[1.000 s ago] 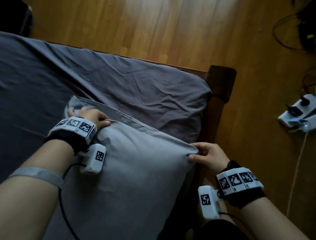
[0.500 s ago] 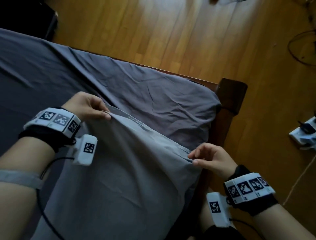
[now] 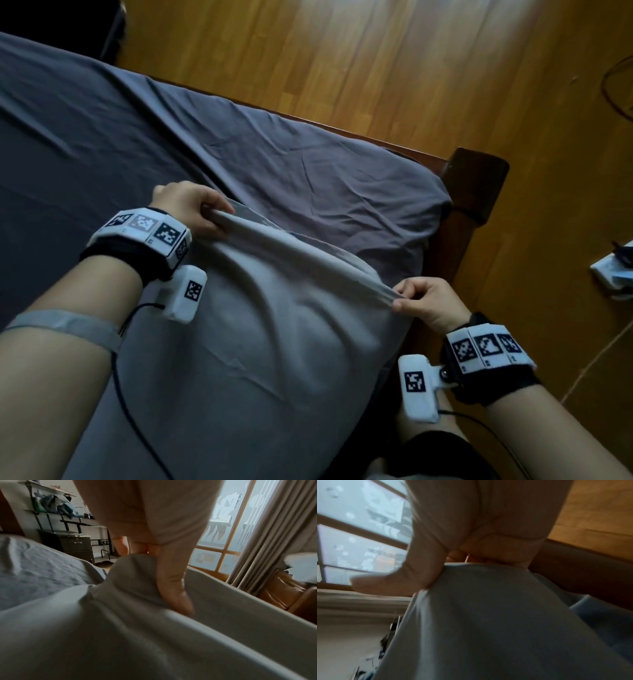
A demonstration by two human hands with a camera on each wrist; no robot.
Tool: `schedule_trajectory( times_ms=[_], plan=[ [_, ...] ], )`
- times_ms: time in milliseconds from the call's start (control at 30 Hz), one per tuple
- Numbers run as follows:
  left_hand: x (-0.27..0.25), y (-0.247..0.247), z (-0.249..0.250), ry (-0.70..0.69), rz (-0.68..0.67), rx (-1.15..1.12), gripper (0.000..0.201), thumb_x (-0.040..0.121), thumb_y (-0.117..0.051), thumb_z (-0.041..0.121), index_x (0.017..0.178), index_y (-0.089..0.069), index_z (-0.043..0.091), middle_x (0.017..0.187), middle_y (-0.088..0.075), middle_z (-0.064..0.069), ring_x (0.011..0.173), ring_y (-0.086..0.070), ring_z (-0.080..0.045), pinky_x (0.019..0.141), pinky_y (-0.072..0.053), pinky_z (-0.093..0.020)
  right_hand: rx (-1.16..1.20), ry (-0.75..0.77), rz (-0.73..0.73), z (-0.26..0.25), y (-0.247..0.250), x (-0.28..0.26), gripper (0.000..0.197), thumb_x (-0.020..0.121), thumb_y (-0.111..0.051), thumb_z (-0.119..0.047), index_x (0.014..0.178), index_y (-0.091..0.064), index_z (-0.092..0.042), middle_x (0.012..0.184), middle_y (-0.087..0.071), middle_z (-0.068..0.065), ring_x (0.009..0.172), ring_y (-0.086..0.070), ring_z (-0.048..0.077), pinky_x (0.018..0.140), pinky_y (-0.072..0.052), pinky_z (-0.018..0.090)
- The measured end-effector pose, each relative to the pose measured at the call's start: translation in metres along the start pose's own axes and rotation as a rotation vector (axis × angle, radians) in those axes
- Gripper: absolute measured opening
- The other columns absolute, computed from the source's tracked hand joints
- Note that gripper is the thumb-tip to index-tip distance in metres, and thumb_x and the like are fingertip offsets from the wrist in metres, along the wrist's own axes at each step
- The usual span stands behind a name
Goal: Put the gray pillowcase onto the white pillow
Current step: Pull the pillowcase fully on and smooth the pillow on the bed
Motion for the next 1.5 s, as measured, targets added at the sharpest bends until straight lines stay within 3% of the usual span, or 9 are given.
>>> schedule_trajectory(
  times_ms=[167, 367, 567, 700, 800, 867, 1000, 1267, 1500],
  plan=[
    [0.002, -0.009, 0.006, -0.029, 0.086, 0.069, 0.024, 0.073, -0.073, 0.033, 0.097, -0.070, 0.032, 0.102, -0.071, -0.001, 0.113, -0.057, -0.019, 0.101, -0.026, -0.030, -0.003, 0.042, 0.125, 0.003, 0.001, -0.002, 0.039, 0.077, -0.067, 0.004, 0.051, -0.041, -0.011, 0.051, -0.059, -0.005, 0.048, -0.050, -0.005, 0.060, -0.040, 0.015],
    [0.002, -0.023, 0.006, -0.067, -0.055, 0.042, 0.048, 0.069, -0.077, 0.033, 0.114, -0.062, 0.034, 0.103, -0.069, 0.002, 0.114, -0.057, -0.012, 0.110, -0.024, -0.035, -0.200, 0.080, 0.193, 0.007, -0.006, -0.002, 0.034, 0.085, -0.061, -0.008, 0.058, -0.041, -0.013, 0.057, -0.041, 0.001, 0.048, -0.039, -0.001, 0.051, -0.032, 0.011],
    [-0.004, -0.015, 0.014, -0.125, 0.027, 0.116, 0.013, 0.078, -0.069, 0.030, 0.074, -0.058, 0.025, 0.078, -0.060, 0.003, 0.093, -0.059, -0.019, 0.100, -0.032, -0.032, -0.186, 0.060, 0.137, 0.011, -0.008, -0.010, 0.021, 0.087, -0.057, -0.008, 0.070, -0.052, -0.018, 0.067, -0.052, -0.003, 0.053, -0.048, -0.007, 0.059, -0.039, 0.009],
    [-0.006, -0.009, 0.012, -0.181, 0.089, -0.159, 0.017, 0.086, -0.061, 0.016, 0.073, -0.051, 0.021, 0.069, -0.054, -0.004, 0.069, -0.049, -0.011, 0.067, -0.035, -0.019, -0.186, 0.090, 0.010, 0.000, -0.011, -0.020, 0.012, 0.073, -0.073, -0.025, 0.070, -0.063, -0.019, 0.066, -0.061, -0.005, 0.057, -0.056, -0.002, 0.060, -0.046, 0.017],
    [0.000, -0.006, 0.012, -0.206, 0.039, -0.339, 0.028, 0.090, -0.053, 0.008, 0.068, -0.045, 0.024, 0.062, -0.048, 0.001, 0.046, -0.044, 0.002, 0.047, -0.033, -0.008, -0.051, 0.142, -0.022, -0.009, -0.010, -0.025, 0.049, 0.057, -0.074, -0.060, 0.071, -0.062, -0.015, 0.065, -0.063, -0.006, 0.063, -0.058, 0.002, 0.061, -0.048, 0.016],
    [0.006, -0.008, 0.012, -0.192, -0.005, -0.426, 0.027, 0.090, -0.052, 0.005, 0.069, -0.046, 0.021, 0.061, -0.048, -0.001, 0.039, -0.043, 0.002, 0.040, -0.032, -0.006, 0.000, 0.149, -0.056, -0.010, -0.011, -0.024, 0.038, 0.069, -0.074, -0.042, 0.072, -0.051, -0.012, 0.058, -0.057, -0.007, 0.055, -0.051, 0.000, 0.055, -0.043, 0.012],
    [0.014, -0.018, 0.006, -0.217, -0.116, -0.338, 0.031, 0.076, -0.070, 0.001, 0.073, -0.051, 0.026, 0.071, -0.054, -0.004, 0.054, -0.046, -0.007, 0.049, -0.036, -0.005, -0.054, 0.057, -0.024, 0.000, -0.010, -0.015, 0.026, 0.084, -0.056, 0.006, 0.080, -0.041, -0.015, 0.039, -0.045, -0.006, 0.038, -0.039, -0.001, 0.043, -0.031, 0.012],
    [0.015, -0.015, -0.008, -0.258, -0.156, -0.045, 0.033, 0.065, -0.081, 0.011, 0.062, -0.057, 0.033, 0.056, -0.061, 0.011, 0.054, -0.052, 0.014, 0.057, -0.038, -0.004, -0.046, 0.081, -0.008, 0.001, -0.006, -0.015, 0.021, 0.091, -0.045, 0.005, 0.088, -0.049, -0.016, 0.058, -0.055, -0.009, 0.045, -0.047, -0.002, 0.051, -0.039, 0.008],
    [0.015, -0.009, -0.007, -0.201, -0.051, -0.346, 0.017, 0.070, -0.076, 0.007, 0.071, -0.074, 0.024, 0.057, -0.066, 0.025, 0.057, -0.055, 0.014, 0.063, -0.042, 0.001, -0.199, 0.141, 0.066, 0.003, -0.001, -0.021, 0.039, 0.064, -0.077, 0.004, 0.086, -0.055, -0.022, 0.084, -0.058, -0.001, 0.072, -0.055, -0.007, 0.072, -0.044, 0.007]
  ],
)
Point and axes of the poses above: each hand's wrist, its own x-axis towards the middle knuckle, its own y-axis out of the back of the hand, z = x × y, the point moved 1 cm from there along x, towards the middle knuckle
